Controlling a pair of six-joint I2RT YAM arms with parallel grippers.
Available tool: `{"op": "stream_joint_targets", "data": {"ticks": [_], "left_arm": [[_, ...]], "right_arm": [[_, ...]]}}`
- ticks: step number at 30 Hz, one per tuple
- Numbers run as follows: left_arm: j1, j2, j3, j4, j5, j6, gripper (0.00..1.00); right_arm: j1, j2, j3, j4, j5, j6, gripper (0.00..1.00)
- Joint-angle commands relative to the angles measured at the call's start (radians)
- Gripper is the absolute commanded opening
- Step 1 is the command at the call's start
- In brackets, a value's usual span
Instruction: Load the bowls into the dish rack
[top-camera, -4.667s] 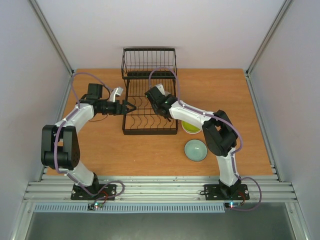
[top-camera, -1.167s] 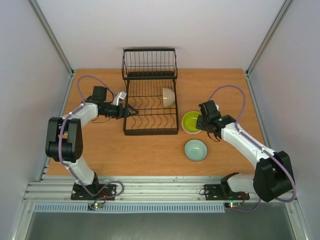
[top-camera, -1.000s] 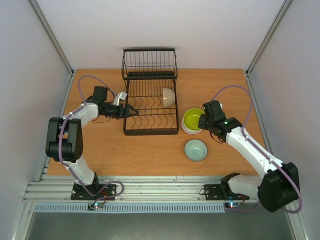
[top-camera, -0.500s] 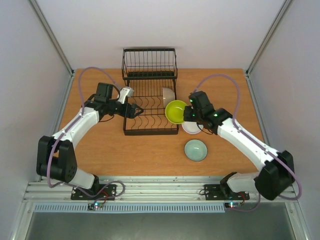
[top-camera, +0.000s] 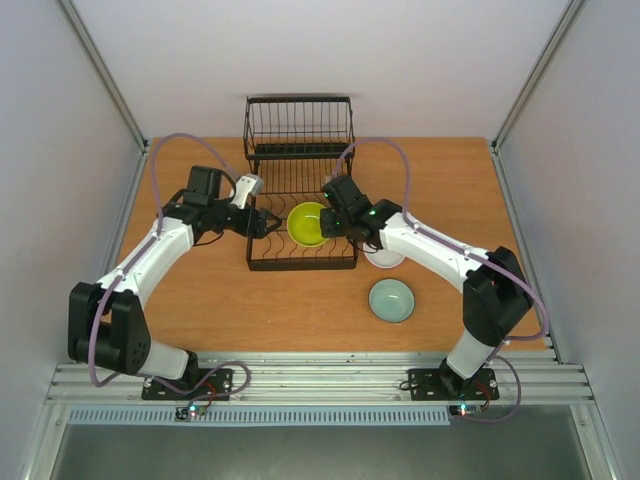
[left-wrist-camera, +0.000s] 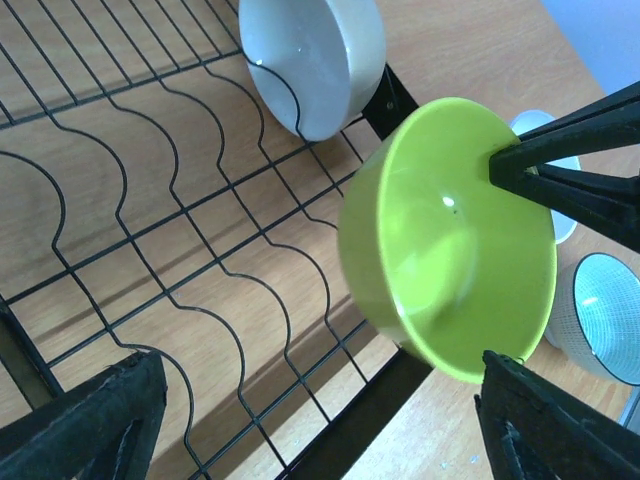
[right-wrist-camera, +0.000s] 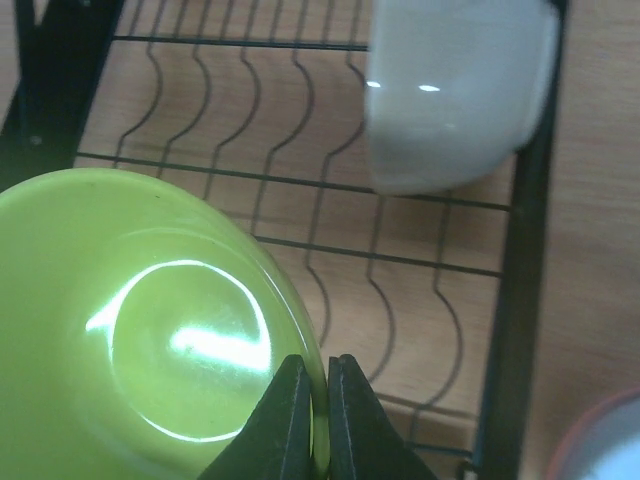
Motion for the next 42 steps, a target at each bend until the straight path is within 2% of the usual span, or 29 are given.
{"op": "stream_joint_targets", "data": {"ticks": [1,9,15,16,17,19,20,21,22,30,32,34,37,42], "left_arm": [[0.002,0.041,0.025,-0.024,0.014,0.022,0.85],[0.002,0.086,0.039,-0.042,0.010,0.023,0.83],[0.002,0.109,0.041,-0.041,0.012,0.022,0.75],[0.002,0.112,0.042,-0.044,0.014,0.022,0.70],[0.002,0.115,0.042,-0.044,0.016,0.023,0.60],[0.002,0.121,0.042,-0.044,0.017,0.023,0.23],[0.002,0.125,0.043,-0.044,0.016,0.023,0.11],[0.002,0.127,0.044,-0.046,0.014,0.024,0.04],[0.002,0.131,0.046,-0.049,0.014,0.025,0.01],[0.002,0.131,0.037,-0.046,0.027,0.033,0.00],[0.003,0.126,0.028,-0.036,0.046,0.037,0.00],[0.010,0.122,0.014,-0.017,0.082,0.038,0.00],[0.038,0.131,-0.007,0.026,0.197,0.025,0.00],[0.073,0.175,-0.010,0.060,0.284,-0.007,0.00]], "right_arm": [[0.046,0.051,0.085,0.032,0.014,-0.037,0.01],[0.101,0.113,0.152,0.036,0.016,-0.041,0.01],[0.134,0.113,0.164,0.051,0.013,-0.052,0.01],[0.140,0.113,0.166,0.051,0.015,-0.054,0.01],[0.144,0.113,0.168,0.053,0.018,-0.056,0.01],[0.150,0.112,0.168,0.060,0.018,-0.058,0.01],[0.152,0.111,0.168,0.065,0.015,-0.060,0.01],[0.155,0.111,0.168,0.069,0.013,-0.060,0.01],[0.158,0.112,0.169,0.072,0.011,-0.062,0.01],[0.163,0.111,0.165,0.077,0.014,-0.063,0.02],[0.162,0.093,0.141,0.093,0.029,-0.064,0.11],[0.161,0.049,0.099,0.132,0.027,-0.069,0.28],[0.146,-0.013,0.012,0.227,-0.059,-0.073,0.43],[0.115,-0.062,-0.078,0.314,-0.148,-0.038,0.53]]}}
